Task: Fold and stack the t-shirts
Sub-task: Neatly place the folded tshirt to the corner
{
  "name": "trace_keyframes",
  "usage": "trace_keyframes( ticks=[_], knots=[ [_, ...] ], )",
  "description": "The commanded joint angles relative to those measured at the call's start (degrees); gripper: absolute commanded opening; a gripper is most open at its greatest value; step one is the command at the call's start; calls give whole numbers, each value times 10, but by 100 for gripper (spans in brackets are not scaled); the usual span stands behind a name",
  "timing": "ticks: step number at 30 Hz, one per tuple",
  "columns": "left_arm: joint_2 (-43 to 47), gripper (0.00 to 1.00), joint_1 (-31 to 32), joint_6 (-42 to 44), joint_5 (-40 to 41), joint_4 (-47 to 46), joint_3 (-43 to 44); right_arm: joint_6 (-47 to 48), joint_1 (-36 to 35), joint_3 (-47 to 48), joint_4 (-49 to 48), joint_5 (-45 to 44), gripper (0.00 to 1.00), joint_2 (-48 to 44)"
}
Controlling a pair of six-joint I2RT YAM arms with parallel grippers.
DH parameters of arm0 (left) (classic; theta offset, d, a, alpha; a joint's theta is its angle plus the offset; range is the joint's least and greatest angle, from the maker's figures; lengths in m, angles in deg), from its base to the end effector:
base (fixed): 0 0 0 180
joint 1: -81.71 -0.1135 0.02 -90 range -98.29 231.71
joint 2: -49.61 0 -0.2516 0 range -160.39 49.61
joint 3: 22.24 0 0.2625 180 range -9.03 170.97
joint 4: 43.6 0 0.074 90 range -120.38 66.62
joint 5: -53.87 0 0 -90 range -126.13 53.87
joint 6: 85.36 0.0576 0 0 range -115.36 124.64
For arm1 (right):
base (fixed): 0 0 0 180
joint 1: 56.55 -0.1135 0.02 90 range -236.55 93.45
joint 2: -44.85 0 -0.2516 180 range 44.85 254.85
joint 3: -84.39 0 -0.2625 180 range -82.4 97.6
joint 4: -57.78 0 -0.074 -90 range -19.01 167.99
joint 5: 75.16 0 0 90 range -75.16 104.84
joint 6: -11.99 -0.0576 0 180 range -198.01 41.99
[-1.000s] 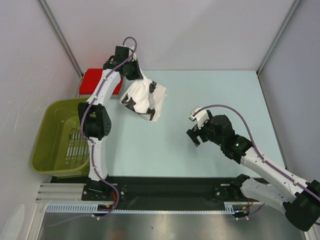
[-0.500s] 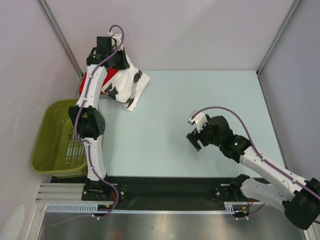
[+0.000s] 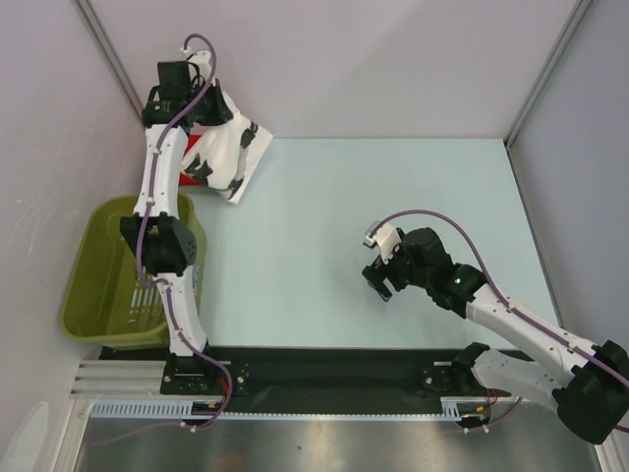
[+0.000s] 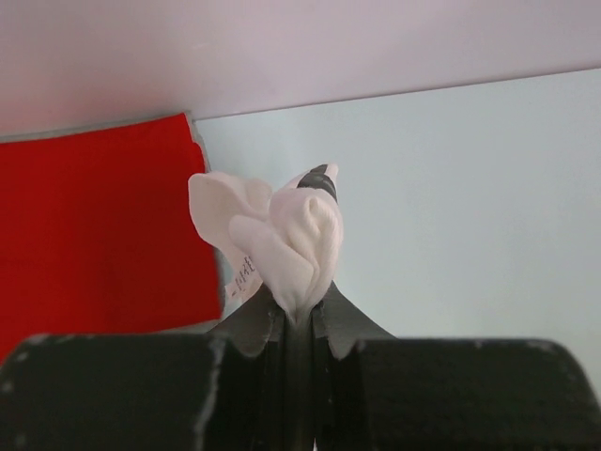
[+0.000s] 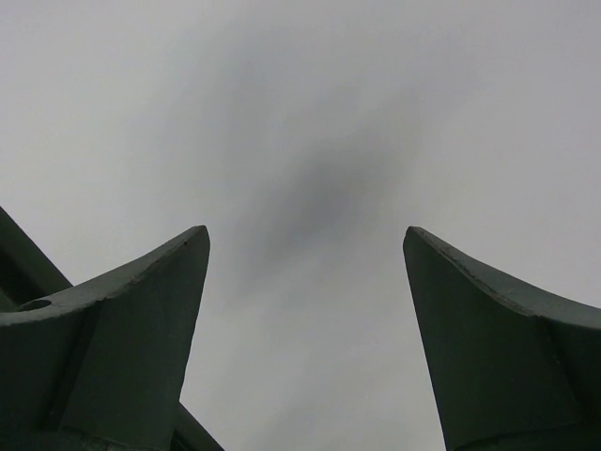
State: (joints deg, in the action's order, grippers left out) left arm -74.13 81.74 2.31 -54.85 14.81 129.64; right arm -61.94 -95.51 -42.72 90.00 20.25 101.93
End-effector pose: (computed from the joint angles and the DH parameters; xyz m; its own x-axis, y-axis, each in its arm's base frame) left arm 0.5022 -0.0187 0.3817 -0.5149 -0.0382 -0.8564 0.2570 0.9462 -0.1968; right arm 0.1916 0.1619 0.2276 -0.2539 -0.5597 -0.7888 -0.7860 0.5947 -0.1690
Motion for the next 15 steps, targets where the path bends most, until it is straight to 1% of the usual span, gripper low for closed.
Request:
trace_keyframes(
  ticks=[1,5,6,10,14,15],
  knots=[
    [40,0,1,16,-15,-38,41,0,-4,26,-9,13,89,10],
    [41,0,1,17,-11,-43,42,1,-6,32,-12,13,89,21],
    [41,0,-14,17,-12,-43,42,0,-5,31,-14,14,89,23],
    [37,0,-22,19,-4,-48,47,-3,-8,30,-18,16,88,28],
    [31,0,-42,6,-19,-63,56,-3,-8,30,-17,18,89,33],
    [26,0,-46,-5,-34,-75,58,-3,-9,30,-17,20,89,34]
  ],
)
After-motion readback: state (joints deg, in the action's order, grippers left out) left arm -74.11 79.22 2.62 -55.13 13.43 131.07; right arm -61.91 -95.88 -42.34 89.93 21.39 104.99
